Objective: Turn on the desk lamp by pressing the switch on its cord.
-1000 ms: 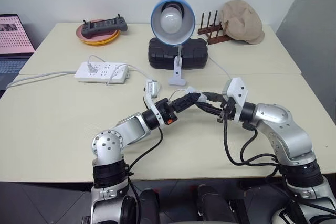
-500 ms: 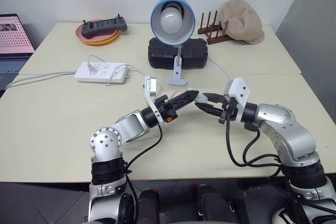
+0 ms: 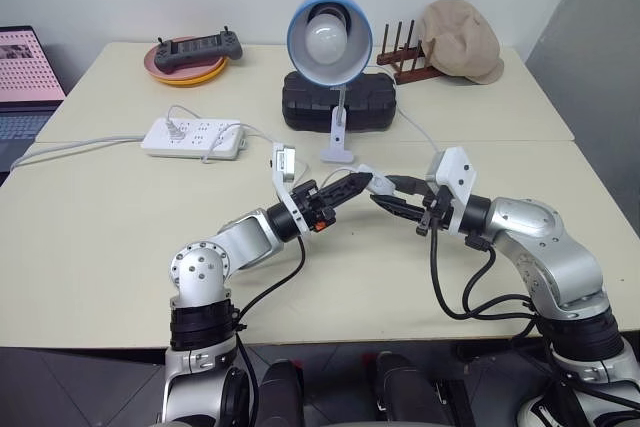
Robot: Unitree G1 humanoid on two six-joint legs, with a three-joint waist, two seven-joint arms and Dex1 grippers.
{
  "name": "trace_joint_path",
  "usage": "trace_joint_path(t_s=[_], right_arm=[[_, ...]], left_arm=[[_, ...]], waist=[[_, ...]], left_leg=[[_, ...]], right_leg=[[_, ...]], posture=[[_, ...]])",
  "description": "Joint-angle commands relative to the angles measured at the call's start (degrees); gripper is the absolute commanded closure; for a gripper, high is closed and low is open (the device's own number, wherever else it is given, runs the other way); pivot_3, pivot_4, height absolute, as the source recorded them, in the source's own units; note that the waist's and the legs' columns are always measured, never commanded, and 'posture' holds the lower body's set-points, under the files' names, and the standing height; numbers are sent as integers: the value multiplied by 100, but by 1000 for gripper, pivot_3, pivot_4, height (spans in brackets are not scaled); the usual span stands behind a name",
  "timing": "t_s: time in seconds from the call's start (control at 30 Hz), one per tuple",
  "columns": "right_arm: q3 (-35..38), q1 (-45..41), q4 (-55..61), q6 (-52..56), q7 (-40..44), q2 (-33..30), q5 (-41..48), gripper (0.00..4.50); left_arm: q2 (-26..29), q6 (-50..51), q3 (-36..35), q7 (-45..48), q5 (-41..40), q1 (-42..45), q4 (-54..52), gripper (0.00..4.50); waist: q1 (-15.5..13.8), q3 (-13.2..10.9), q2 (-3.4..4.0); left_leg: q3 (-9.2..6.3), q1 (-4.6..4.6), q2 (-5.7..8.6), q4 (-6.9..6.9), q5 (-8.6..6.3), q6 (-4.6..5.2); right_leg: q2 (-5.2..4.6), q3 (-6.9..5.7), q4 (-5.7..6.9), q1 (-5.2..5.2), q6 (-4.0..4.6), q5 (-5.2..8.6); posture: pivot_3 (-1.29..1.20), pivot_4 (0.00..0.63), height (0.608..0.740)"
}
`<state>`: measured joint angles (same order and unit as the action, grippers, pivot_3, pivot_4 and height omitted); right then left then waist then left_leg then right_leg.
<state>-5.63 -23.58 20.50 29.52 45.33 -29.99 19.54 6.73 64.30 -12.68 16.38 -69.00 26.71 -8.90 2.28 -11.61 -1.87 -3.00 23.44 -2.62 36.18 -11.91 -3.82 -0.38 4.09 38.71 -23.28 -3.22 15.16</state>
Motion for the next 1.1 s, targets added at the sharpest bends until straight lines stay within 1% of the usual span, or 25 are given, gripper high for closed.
trace_joint_path(t_s=[0.03, 0.07, 0.13, 0.3, 0.53, 0.57, 0.7, 0.8, 1.1], right_arm=[[81, -158, 238, 28, -54, 47, 150, 3435], [78, -164, 229, 27, -55, 49, 146, 3435], [74, -171, 228, 36, -59, 52, 143, 3435], [74, -189, 266, 91, -89, 69, 161, 3435], [81, -191, 300, 155, -122, 59, 195, 3435], [82, -185, 313, 166, -128, 53, 202, 3435], [101, -165, 335, 197, -153, 43, 232, 3435], [102, -144, 310, 181, -169, 22, 248, 3435], [103, -64, 356, 189, -216, -2, 278, 3435]], left_arm=[[48, 0, 300, 88, -11, 56, -293, 4044], [34, -21, 298, 107, -27, 64, -302, 4044], [10, -2, 259, 147, -230, 75, -299, 3336], [31, 124, 318, 61, -481, 81, -322, 2399], [39, -23, 289, -50, -488, 106, -252, 2399], [40, -33, 266, -68, -509, 110, -233, 2657], [16, -51, 180, -146, -625, 130, -188, 3336], [-38, -73, 133, -258, -732, 140, -145, 3932], [-162, -37, 123, -623, -1125, 31, -218, 3959]], waist=[[0, 0, 0], [0, 0, 0], [0, 0, 0], [3, 0, 0], [2, 0, 0], [2, 0, 0], [2, 0, 0], [0, 0, 0], [-5, 0, 0]], left_leg=[[0, 0, 0, 0, 0, 0], [0, 0, 0, 0, 0, 0], [0, 0, 0, -1, 0, 0], [0, 1, 0, -3, 0, 0], [0, 2, 0, -6, 0, 0], [0, 2, 0, -6, 0, 0], [0, 2, 0, -7, 0, 0], [0, 3, 0, -7, 0, 0], [0, 3, 0, -8, 0, 0]], right_leg=[[0, 0, -1, 0, 0, 0], [0, 0, -1, 0, 0, 0], [0, 0, -2, 0, 0, 0], [0, 0, -6, 0, 0, 0], [0, 0, -10, 0, 0, 0], [0, 0, -11, 0, 0, 0], [0, -1, -11, 0, 0, 0], [0, 0, -13, 0, 0, 0], [-1, -1, -14, 0, 0, 0]], posture=[[0, 150, 740], [0, 150, 740], [0, 150, 740], [0, 150, 740], [0, 150, 740], [0, 150, 740], [0, 150, 740], [0, 150, 740], [0, 150, 740]])
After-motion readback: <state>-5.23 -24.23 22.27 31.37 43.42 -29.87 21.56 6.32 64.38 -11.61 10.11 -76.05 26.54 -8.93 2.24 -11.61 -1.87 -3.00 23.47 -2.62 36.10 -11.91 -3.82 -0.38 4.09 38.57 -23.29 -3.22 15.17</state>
